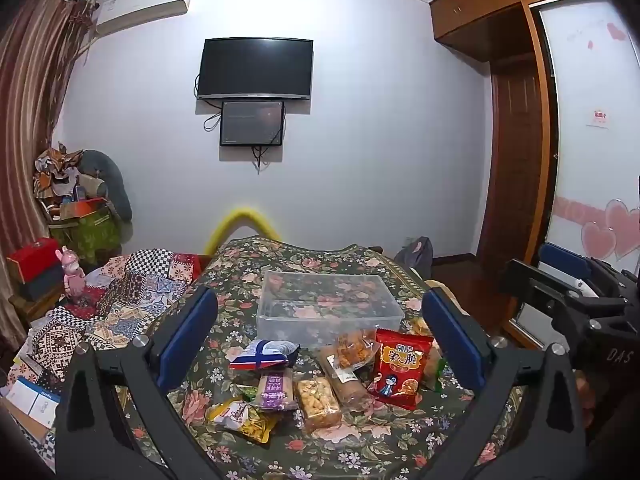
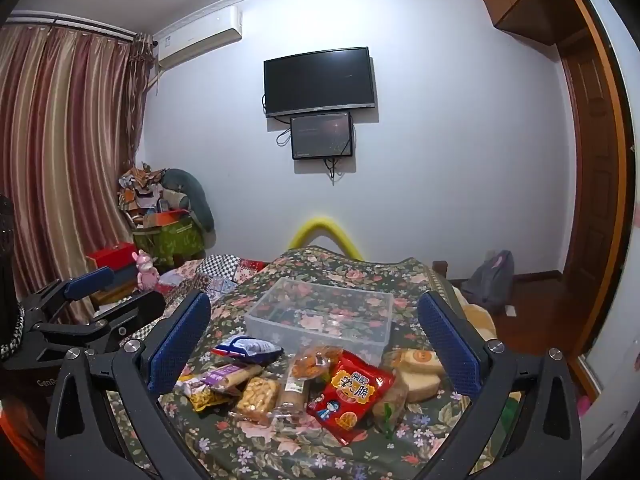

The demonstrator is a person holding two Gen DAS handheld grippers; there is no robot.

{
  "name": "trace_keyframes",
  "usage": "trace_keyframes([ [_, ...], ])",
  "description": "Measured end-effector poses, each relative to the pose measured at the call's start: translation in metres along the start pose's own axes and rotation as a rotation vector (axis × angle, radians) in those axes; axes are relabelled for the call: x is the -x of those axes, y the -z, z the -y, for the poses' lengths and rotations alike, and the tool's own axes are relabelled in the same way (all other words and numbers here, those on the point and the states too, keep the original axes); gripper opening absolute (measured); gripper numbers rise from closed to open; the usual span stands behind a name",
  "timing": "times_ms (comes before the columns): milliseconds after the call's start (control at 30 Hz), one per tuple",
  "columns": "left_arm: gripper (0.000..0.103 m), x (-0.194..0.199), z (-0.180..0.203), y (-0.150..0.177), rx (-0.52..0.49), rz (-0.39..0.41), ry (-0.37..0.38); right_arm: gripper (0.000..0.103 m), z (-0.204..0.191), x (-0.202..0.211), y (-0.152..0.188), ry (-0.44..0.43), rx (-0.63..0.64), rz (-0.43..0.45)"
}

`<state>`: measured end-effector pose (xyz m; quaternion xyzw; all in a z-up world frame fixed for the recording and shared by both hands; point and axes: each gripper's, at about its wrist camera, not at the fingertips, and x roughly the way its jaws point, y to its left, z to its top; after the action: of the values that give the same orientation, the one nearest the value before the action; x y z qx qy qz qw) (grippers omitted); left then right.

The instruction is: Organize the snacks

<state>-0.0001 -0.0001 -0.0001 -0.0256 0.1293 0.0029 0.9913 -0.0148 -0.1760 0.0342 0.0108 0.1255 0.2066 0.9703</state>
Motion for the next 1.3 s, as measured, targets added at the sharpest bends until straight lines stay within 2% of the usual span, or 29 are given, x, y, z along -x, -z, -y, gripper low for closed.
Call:
trace_keyframes([
  [1300, 0.103, -0.0012, 0.0025, 0.0049, -0.020, -0.001, 0.004, 0.103, 0.0033, -0.0026, 0.0028, -0.011, -0.042, -0.007],
])
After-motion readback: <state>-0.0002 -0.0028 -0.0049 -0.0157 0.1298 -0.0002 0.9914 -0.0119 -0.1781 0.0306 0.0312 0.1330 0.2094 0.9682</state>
